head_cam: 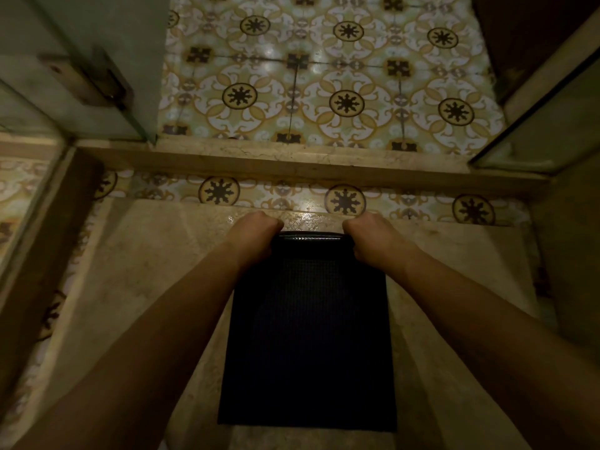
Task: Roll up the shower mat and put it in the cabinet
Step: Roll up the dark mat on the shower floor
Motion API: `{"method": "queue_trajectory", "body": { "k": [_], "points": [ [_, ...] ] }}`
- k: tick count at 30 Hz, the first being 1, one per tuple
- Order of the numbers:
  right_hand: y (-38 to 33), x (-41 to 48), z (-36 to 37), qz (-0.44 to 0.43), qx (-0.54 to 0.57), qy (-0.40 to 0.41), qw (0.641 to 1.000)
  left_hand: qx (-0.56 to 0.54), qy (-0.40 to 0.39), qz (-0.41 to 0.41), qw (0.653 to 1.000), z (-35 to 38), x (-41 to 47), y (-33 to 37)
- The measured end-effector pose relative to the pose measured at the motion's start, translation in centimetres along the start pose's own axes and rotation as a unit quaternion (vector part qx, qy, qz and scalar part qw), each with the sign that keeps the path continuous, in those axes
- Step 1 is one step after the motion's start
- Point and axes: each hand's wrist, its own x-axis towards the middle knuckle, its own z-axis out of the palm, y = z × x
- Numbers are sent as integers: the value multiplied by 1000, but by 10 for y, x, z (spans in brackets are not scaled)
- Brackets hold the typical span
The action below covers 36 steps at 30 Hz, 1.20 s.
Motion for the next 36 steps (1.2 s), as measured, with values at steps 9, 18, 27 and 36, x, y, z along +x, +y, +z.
{"method": "queue_trajectory", "body": {
  "k": [9, 18, 27, 36],
  "points": [
    [4, 0, -1, -10, -17, -34, 999, -56, -39, -14, 998, -3, -1, -9],
    [4, -1, 5, -49, -14, -2, 999, -31, -58, 16, 998, -3, -3, -8],
    [2, -7, 11, -41, 4, 17, 999, -38, -7, 30, 999, -1, -8, -2],
    [5, -12, 9, -34, 25, -3, 999, -40, -44, 31, 998, -5, -17, -7]
  ]
}}
